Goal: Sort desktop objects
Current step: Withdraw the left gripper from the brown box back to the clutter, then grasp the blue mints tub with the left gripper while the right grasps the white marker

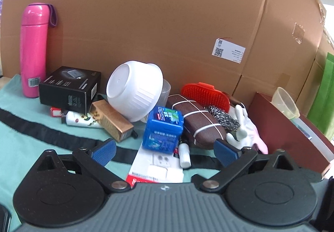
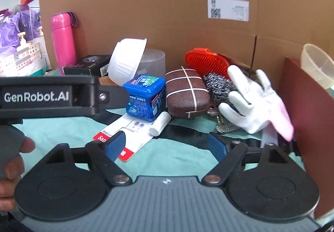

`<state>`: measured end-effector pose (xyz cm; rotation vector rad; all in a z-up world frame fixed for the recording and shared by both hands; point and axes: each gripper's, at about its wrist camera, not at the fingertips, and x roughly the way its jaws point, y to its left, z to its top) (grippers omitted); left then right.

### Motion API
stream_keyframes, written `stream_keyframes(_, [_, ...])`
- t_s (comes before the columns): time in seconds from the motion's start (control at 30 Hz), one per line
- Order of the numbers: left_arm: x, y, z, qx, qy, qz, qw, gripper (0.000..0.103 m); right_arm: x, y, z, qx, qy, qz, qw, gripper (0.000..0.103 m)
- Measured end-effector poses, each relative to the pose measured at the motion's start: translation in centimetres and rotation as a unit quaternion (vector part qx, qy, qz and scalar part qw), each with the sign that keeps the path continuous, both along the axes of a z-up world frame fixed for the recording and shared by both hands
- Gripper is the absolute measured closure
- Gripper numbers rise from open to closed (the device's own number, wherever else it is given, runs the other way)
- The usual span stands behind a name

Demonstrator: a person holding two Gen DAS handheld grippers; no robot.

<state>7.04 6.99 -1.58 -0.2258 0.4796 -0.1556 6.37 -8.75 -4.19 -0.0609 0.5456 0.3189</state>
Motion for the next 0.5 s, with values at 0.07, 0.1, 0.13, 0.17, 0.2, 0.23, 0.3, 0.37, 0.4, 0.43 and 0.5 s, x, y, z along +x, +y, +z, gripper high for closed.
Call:
stream_keyframes(0.07, [1.2,-0.1,-0.2,0.005,0.003,0.001,1.0000,0.013,1.0,0.5,-0.4,-0.003,0.008,0.001,1.000,0.025])
stream_keyframes(0.1, [1.9,-0.2,-0.4,0.010,0.008,0.002,0.9999,0.015,1.4,0.8,-0.5,-0.003,0.011,0.002,1.000,0.025])
stream_keyframes(0.13, [2.6,-0.2,-0.6,0.014,0.015,0.005,0.9998,0.020,1.8,1.0,-0.6,-0.003,0.014,0.003,1.000,0.028])
stream_keyframes(0.17, [3.3,-0.2,-0.8,0.017,0.021,0.009,0.9996,0.025,2.2,1.2,-0.8,-0.004,0.017,0.003,1.000,0.030])
stream_keyframes(0.2, [3.9,-0.2,-1.1,0.019,0.028,0.011,0.9994,0.027,2.6,1.3,-0.9,-0.005,0.020,0.003,1.000,0.031])
stream_keyframes(0.23, [4.4,-0.2,-1.3,0.021,0.032,0.012,0.9992,0.028,2.9,1.5,-1.0,-0.005,0.022,0.003,1.000,0.032])
stream_keyframes(0.3, [5.0,-0.1,-1.5,0.022,0.035,0.011,0.9991,0.028,3.5,1.7,-1.2,-0.004,0.026,0.002,1.000,0.033])
stream_keyframes(0.37, [5.5,-0.2,-1.6,0.022,0.034,0.006,0.9992,0.028,4.2,1.9,-1.4,-0.004,0.028,0.001,1.000,0.038])
stream_keyframes(0.4, [5.7,-0.2,-1.7,0.020,0.034,0.003,0.9992,0.028,4.5,2.0,-1.5,-0.005,0.030,0.001,1.000,0.039])
stream_keyframes(0.43, [6.0,-0.3,-1.7,0.018,0.035,-0.001,0.9992,0.028,4.9,2.2,-1.6,-0.005,0.032,0.000,0.999,0.043])
stream_keyframes(0.5, [6.5,-0.5,-1.8,0.017,0.037,-0.009,0.9991,0.028,5.4,2.4,-1.9,-0.008,0.036,0.000,0.999,0.046])
